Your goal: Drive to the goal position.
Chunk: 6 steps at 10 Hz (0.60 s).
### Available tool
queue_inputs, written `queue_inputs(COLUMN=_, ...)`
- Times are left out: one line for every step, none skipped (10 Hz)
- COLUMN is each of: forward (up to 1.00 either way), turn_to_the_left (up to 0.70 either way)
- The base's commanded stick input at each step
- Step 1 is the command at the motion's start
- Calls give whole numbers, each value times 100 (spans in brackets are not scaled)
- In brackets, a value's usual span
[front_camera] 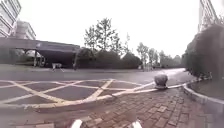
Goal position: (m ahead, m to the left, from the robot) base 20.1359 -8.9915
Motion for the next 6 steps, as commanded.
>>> queue_inputs(forward=70, turn_to_the_left=-14)
queue_inputs(forward=70, turn_to_the_left=-14)
queue_inputs(forward=70, turn_to_the_left=-14)
queue_inputs(forward=70, turn_to_the_left=-14)
queue_inputs(forward=70, turn_to_the_left=-14)
queue_inputs(forward=70, turn_to_the_left=-14)
